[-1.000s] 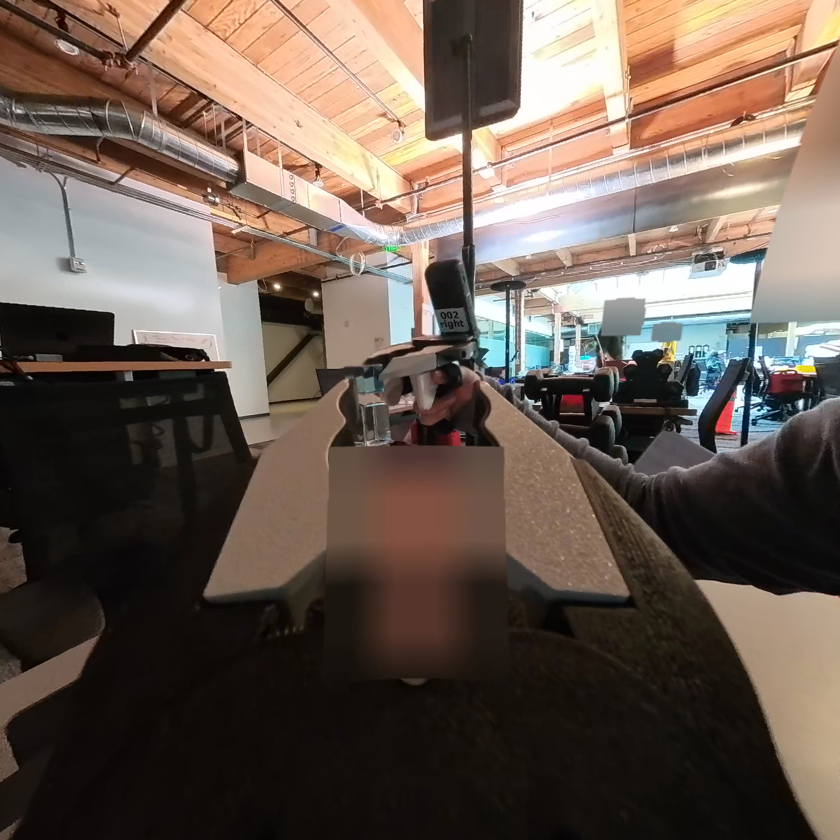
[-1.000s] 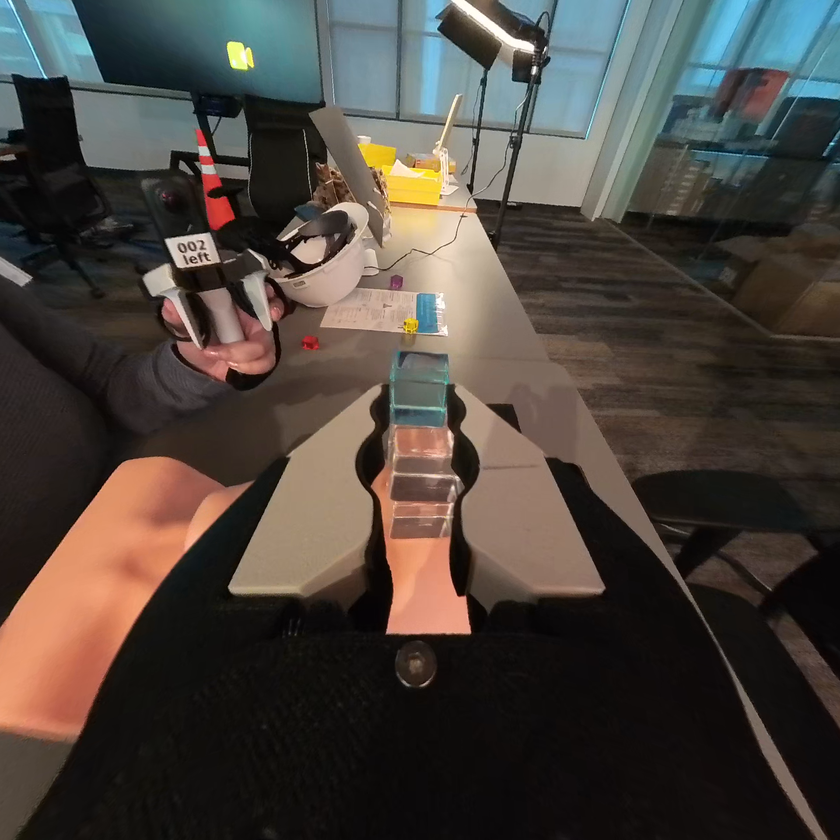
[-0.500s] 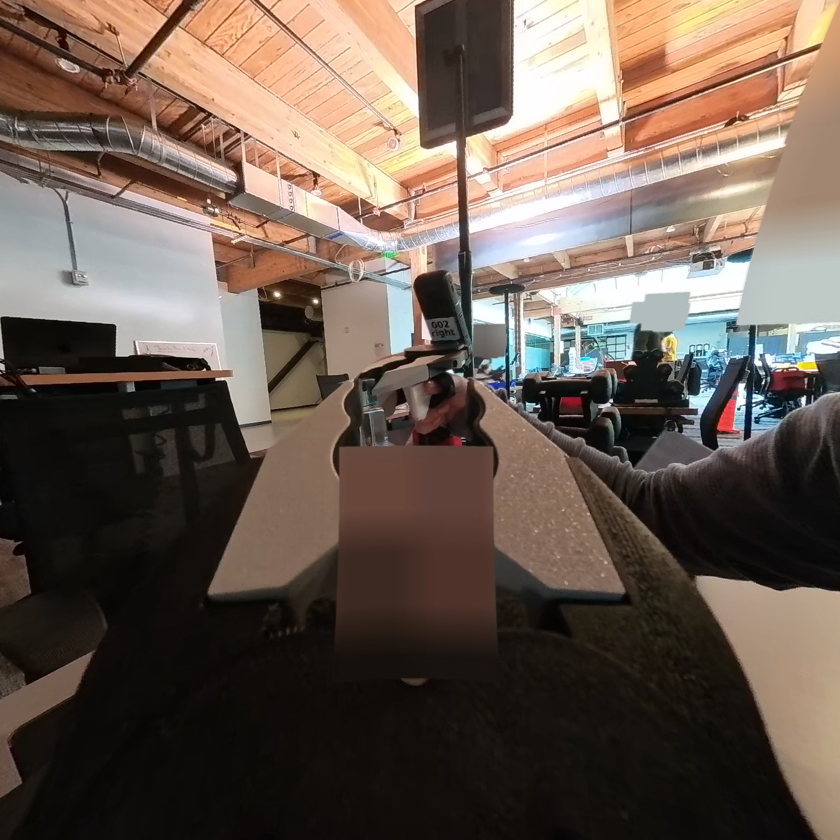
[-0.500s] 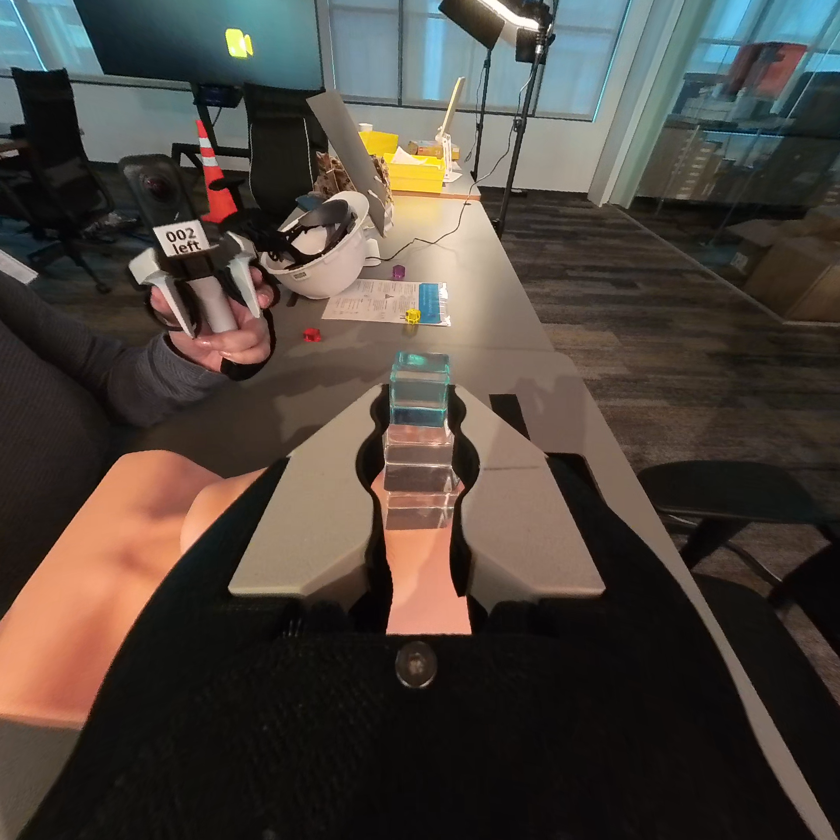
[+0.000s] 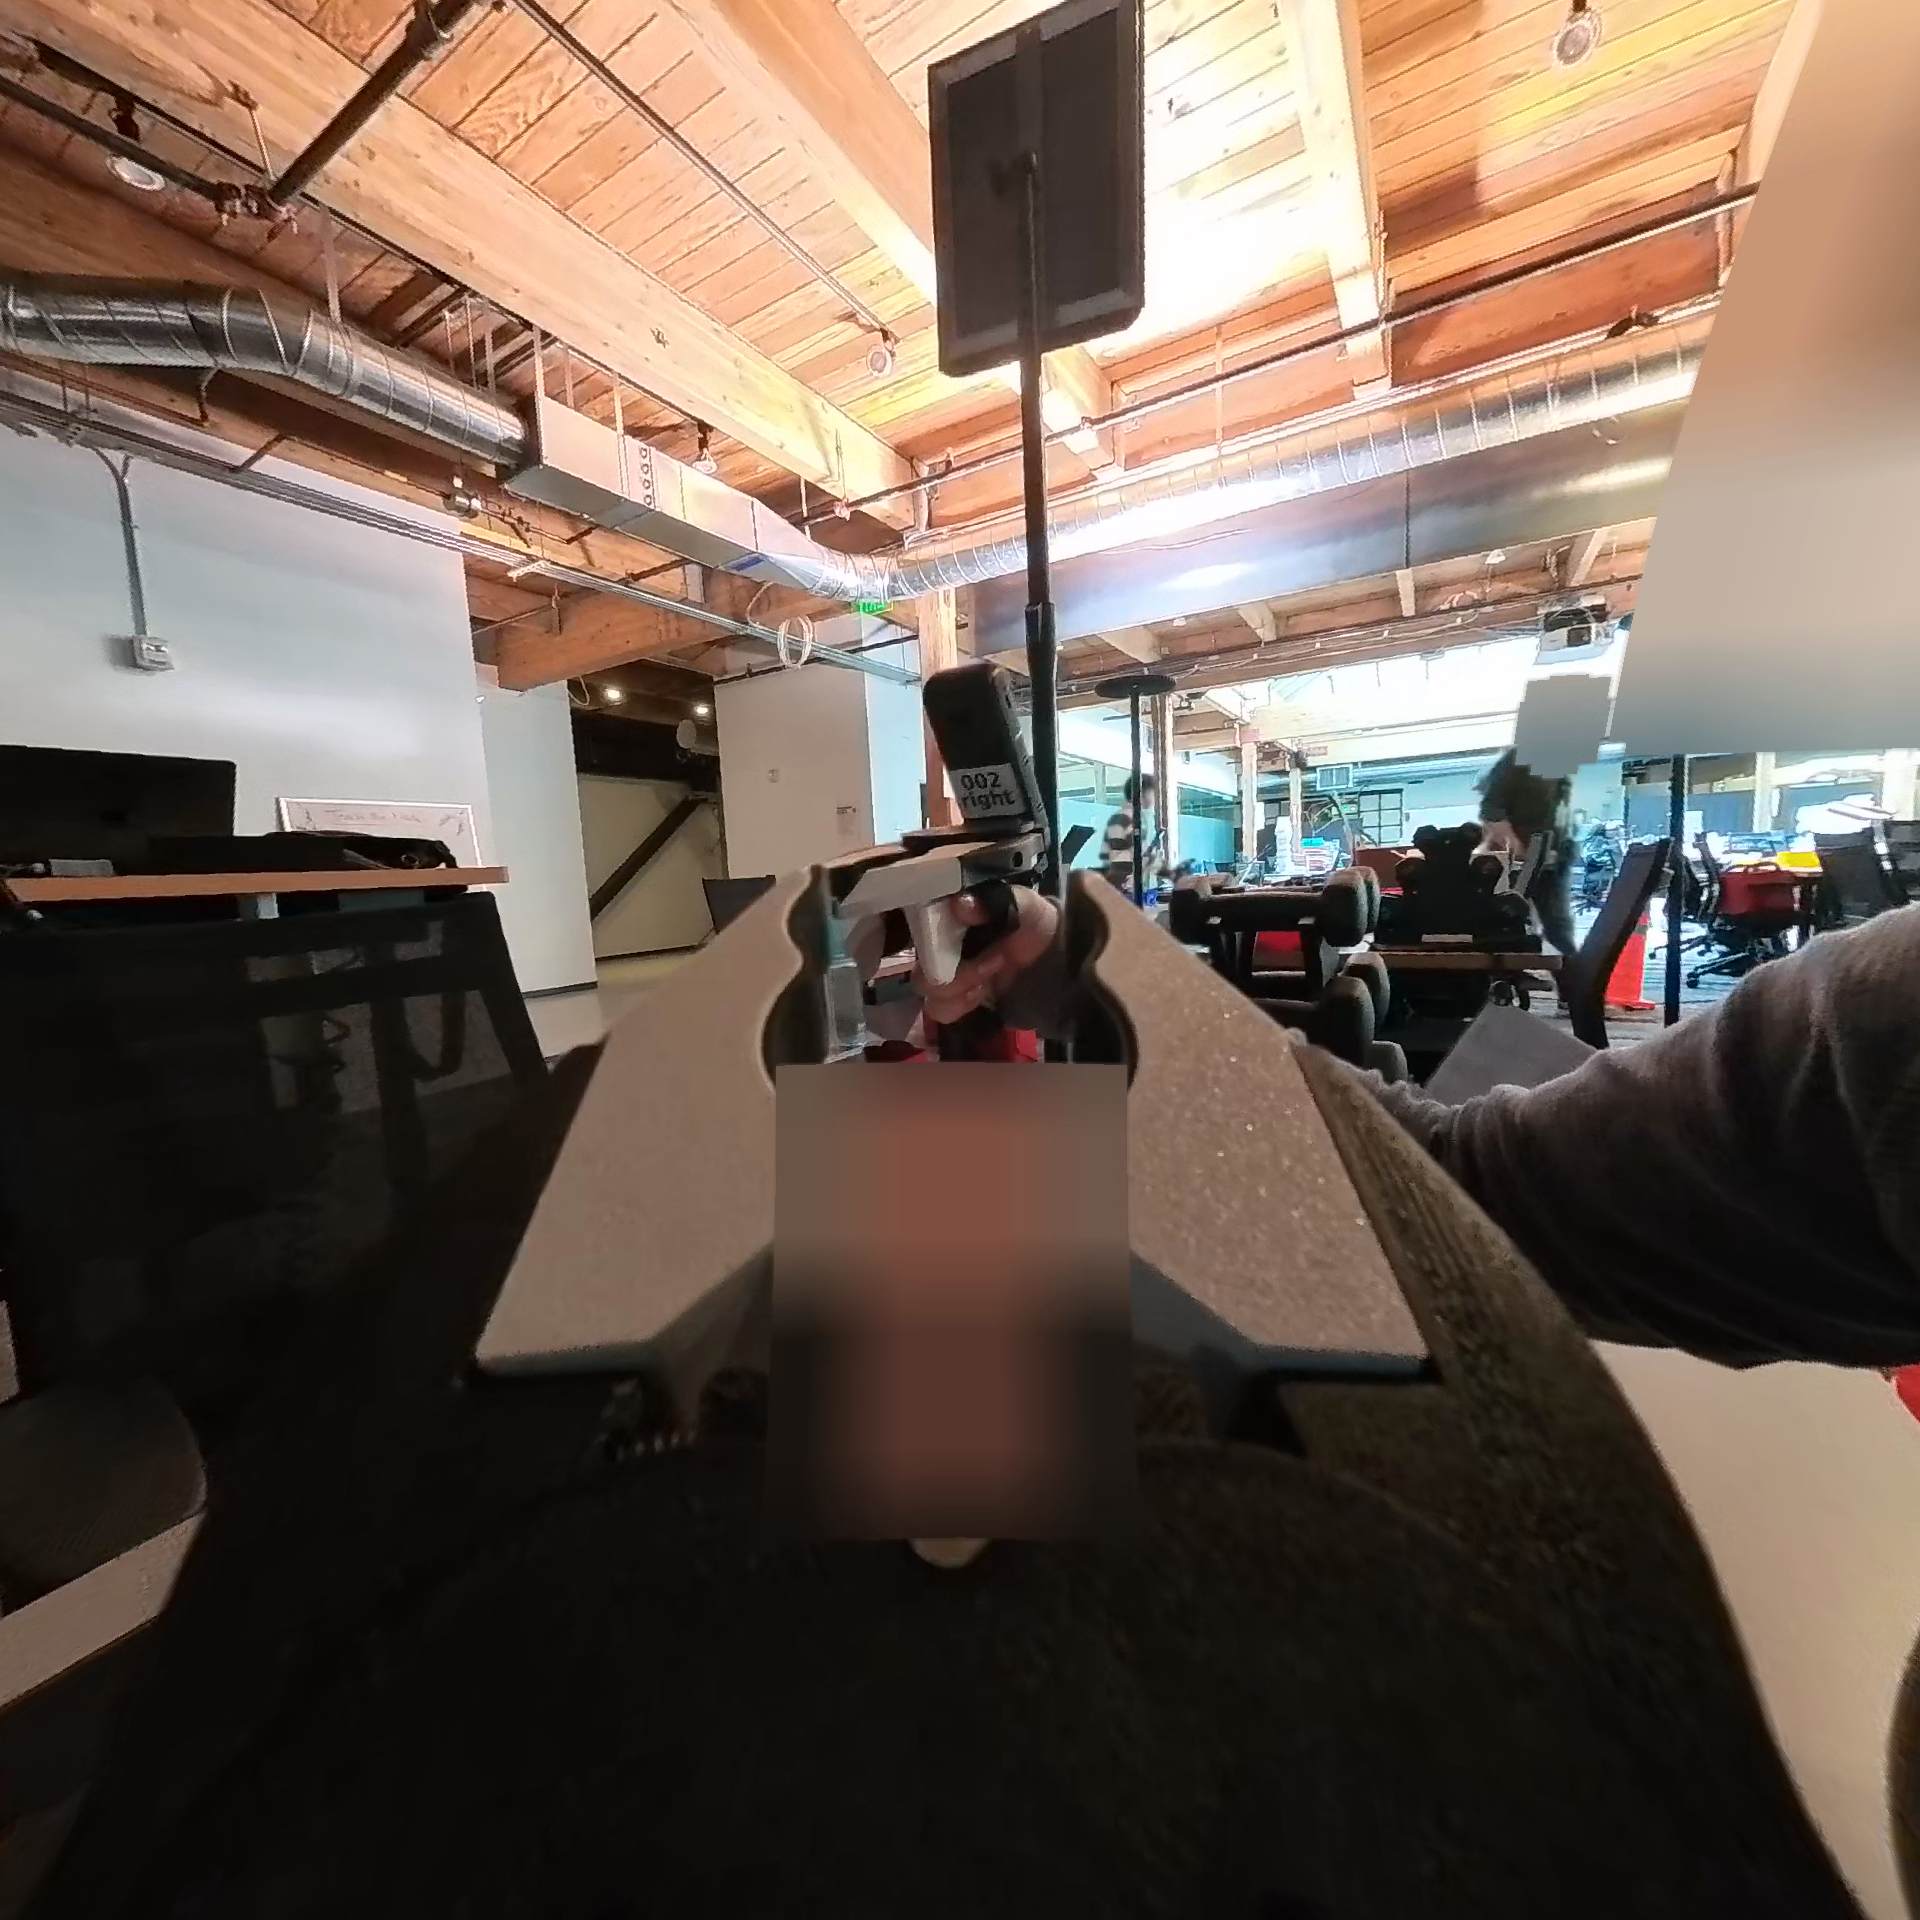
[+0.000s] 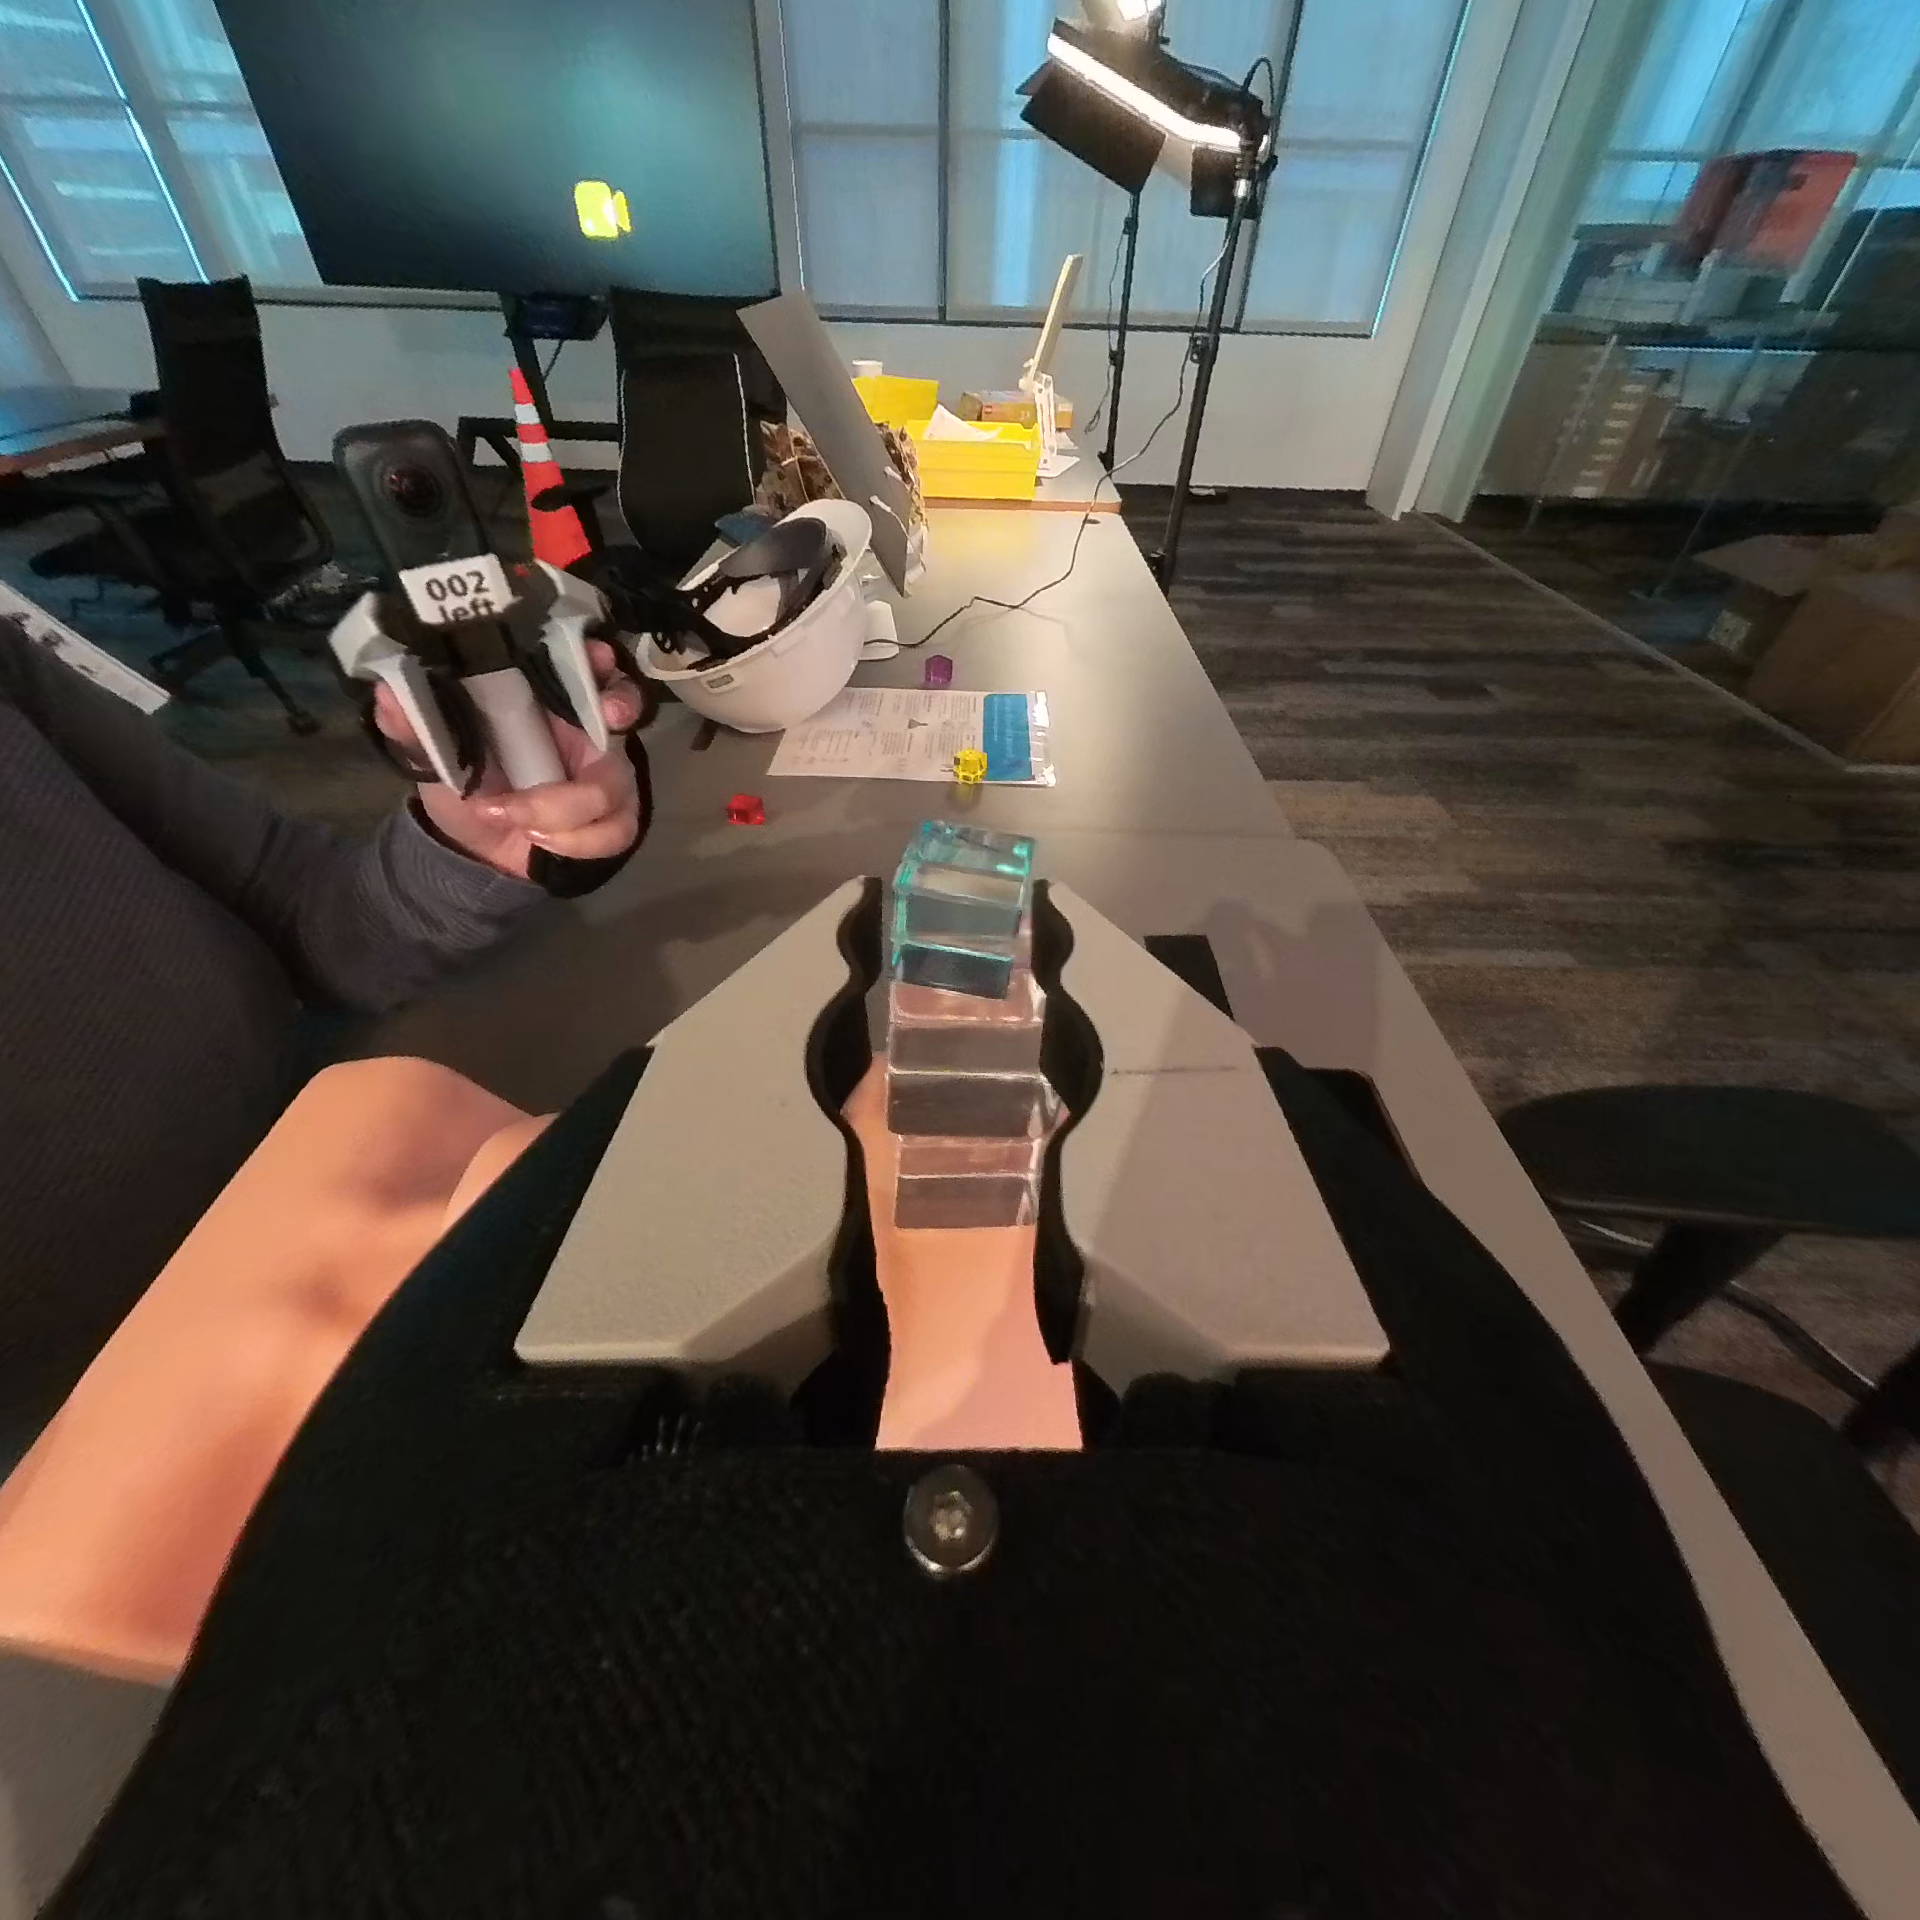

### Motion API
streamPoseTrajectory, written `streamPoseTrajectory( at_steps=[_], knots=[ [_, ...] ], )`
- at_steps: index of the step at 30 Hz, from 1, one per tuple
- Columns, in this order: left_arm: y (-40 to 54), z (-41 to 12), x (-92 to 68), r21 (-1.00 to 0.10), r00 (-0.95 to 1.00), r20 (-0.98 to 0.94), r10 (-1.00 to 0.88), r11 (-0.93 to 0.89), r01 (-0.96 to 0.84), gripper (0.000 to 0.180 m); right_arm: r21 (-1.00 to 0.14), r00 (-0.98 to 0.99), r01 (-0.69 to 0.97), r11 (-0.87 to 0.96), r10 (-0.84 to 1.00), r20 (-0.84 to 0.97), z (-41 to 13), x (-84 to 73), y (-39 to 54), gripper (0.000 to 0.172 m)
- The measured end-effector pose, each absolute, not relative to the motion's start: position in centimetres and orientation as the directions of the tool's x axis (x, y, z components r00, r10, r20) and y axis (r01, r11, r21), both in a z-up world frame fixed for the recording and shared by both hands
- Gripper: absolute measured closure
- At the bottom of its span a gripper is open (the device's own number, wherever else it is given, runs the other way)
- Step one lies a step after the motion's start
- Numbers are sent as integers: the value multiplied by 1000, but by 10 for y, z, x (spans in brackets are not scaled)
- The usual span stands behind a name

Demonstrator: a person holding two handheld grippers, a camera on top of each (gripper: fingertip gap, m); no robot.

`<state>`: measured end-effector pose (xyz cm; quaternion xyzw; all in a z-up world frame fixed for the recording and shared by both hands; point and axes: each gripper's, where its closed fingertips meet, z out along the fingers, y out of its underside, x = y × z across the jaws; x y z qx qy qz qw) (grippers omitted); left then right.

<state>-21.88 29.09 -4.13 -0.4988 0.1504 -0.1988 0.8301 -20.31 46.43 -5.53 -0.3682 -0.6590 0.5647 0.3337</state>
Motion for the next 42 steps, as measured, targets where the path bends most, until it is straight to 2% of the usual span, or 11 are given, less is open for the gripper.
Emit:
streamPoseTrajectory(
  at_steps=[9, 13, 18, 21, 23, 26, 30, 34, 38, 40, 42],
  knots=[
    [286, -36, -218, -879, 876, -64, -478, 442, 177, 137, -989, -499, 121, 80, 866, 9, -55, -205, 470, 139],
    [284, -34, -220, -878, 878, -67, -473, 446, 174, 135, -990, -496, 123, 70, 868, 0, -52, -205, 468, 126],
    [273, -38, -260, -914, 948, -49, -314, 396, 84, 115, -1000, -428, -4, 30, 903, 29, -27, -183, 465, 103],
    [275, -86, -306, -986, 989, -9, -151, 164, 16, 94, -984, -289, -142, 108, 946, 146, -16, -148, 449, 102],
    [274, -143, -329, -996, 997, -27, -72, -86, -33, 96, -963, -196, -206, 173, 957, 214, -17, -127, 434, 104],
    [263, -229, -330, -920, 994, 24, -107, -391, -20, 98, -925, -104, -264, 273, 945, 309, -16, -106, 412, 119],
    [260, -300, -326, -827, 992, 82, -93, -562, 16, 119, -901, -48, -228, 368, 920, 388, -11, -99, 391, 121],
    [263, -334, -327, -764, 994, 41, -106, -644, -37, 127, -895, -71, -187, 404, 904, 423, -20, -99, 378, 121],
    [268, -344, -322, -743, 986, 13, -168, -662, -103, 154, -901, -153, -177, 396, 894, 422, -27, -105, 358, 122],
    [269, -342, -320, -744, 982, -2, -190, -656, -128, 154, -896, -212, -159, 415, 872, 441, -35, -115, 342, 125],
    [272, -314, -313, -819, 976, -58, -210, -550, -167, 154, -886, -296, -114, 450, 836, 462, -50, -131, 321, 129]
  ],
)
